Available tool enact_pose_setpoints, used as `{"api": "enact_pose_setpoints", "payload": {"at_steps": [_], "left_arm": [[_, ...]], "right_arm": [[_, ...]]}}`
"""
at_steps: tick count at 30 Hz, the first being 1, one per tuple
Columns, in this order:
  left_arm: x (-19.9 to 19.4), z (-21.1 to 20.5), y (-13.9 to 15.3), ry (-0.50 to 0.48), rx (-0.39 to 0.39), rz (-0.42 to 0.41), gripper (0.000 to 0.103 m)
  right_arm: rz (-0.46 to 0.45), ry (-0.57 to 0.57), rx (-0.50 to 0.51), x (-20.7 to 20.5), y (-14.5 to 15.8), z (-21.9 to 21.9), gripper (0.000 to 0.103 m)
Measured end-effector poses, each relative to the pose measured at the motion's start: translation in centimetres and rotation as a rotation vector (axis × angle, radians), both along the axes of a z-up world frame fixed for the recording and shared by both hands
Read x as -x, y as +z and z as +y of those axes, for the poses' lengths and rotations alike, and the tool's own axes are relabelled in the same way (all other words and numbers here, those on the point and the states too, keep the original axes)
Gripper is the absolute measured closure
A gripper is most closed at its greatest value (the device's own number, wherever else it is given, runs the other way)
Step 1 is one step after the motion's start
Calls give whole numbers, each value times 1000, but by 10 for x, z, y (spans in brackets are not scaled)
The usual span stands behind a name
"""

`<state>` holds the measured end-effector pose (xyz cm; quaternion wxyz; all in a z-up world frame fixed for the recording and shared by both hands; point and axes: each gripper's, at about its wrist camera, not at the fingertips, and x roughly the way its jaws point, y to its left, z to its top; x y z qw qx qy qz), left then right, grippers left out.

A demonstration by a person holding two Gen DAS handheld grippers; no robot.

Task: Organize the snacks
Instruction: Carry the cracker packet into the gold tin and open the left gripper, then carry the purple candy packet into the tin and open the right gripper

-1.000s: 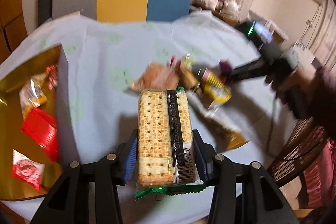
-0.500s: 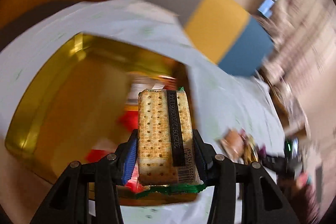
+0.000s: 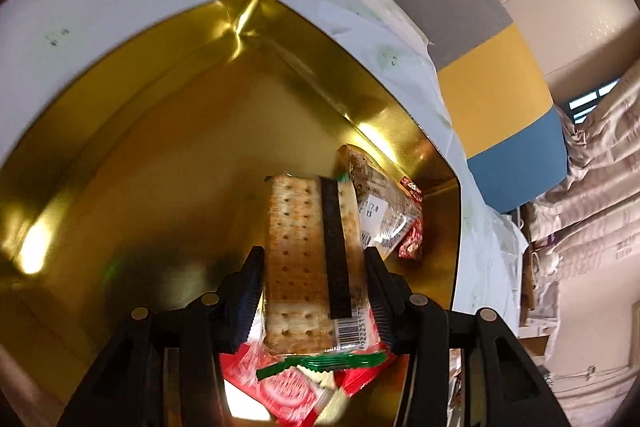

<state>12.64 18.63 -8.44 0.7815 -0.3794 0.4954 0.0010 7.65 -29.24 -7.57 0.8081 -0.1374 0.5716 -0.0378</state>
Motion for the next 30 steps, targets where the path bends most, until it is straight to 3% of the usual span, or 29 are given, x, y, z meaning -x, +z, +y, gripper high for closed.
{"api": "enact_pose_setpoints", "payload": {"at_steps": [4,8,16,18,30], "left_arm": [[-9,-2,-6,-7,-19,28,51],[-2,-5,1,-18,-88,11,51],[30,-34,33,-128,-392,-65,51],[37,-44,38,-165,-437,-88,51],[76,-78,53,-274,-537,-140,51]], "right_arm": [[0,4,3,0,1,0,63],[-1,8,9,1,1,1,63],[-3,15,18,2,2,2,63],[-4,18,22,2,2,3,63],[-12,27,45,8,2,8,63]]}}
